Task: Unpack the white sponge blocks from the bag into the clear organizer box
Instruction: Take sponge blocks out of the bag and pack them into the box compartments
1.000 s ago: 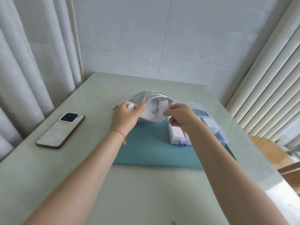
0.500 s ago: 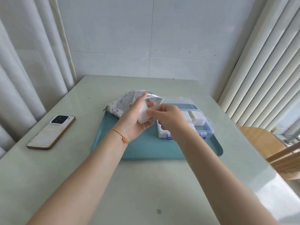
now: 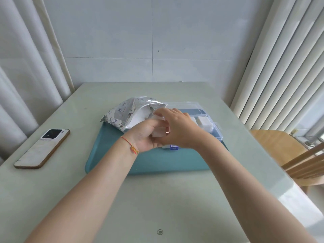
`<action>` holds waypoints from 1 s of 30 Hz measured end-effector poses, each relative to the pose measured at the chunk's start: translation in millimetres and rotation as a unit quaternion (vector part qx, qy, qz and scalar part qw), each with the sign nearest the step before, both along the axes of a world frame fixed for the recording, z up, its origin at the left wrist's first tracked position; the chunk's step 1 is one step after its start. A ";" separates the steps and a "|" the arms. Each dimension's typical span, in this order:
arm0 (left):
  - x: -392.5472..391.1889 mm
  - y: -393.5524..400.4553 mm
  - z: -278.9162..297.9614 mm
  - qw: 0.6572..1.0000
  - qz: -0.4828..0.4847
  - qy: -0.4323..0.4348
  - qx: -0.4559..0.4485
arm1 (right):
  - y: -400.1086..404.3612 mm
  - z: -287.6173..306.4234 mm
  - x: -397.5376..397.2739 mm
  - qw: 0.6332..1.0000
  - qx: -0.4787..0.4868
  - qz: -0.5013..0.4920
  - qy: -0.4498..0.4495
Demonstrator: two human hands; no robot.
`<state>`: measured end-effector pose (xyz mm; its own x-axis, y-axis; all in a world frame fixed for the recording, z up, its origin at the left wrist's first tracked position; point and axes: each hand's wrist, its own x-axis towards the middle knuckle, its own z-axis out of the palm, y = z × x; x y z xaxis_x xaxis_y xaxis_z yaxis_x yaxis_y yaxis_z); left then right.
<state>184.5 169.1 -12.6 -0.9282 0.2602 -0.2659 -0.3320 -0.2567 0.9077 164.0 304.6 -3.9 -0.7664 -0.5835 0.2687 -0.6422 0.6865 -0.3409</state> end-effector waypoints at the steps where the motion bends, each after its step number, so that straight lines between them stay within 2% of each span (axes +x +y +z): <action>1: -2.6 0.7 -0.7 1.000 -0.001 -0.002 -0.001 | 2.7 1.0 -0.4 1.000 -0.008 0.008 0.001; 8: -13.5 17.3 -0.8 0.999 0.005 -0.004 0.034 | 13.6 -0.1 -6.5 0.998 -0.053 0.038 0.019; 16: -17.4 25.0 2.6 1.000 -0.012 0.019 0.014 | 22.9 -2.9 -11.7 0.996 -0.057 0.062 0.023; 20: -22.7 20.4 0.5 0.999 -0.028 0.027 -0.011 | 39.1 11.1 -20.5 0.979 -0.153 0.035 -0.129; 23: -24.5 20.1 -1.6 0.994 -0.068 0.073 -0.038 | 48.3 13.5 -30.5 0.972 -0.178 -0.010 -0.151; 26: -28.0 24.7 -6.7 0.989 -0.088 0.101 -0.059 | 50.6 7.8 -33.8 0.955 -0.214 0.001 -0.203; 30: -30.4 33.8 -7.3 0.981 -0.117 0.123 -0.090 | 60.6 4.3 -40.7 0.948 -0.233 -0.017 -0.218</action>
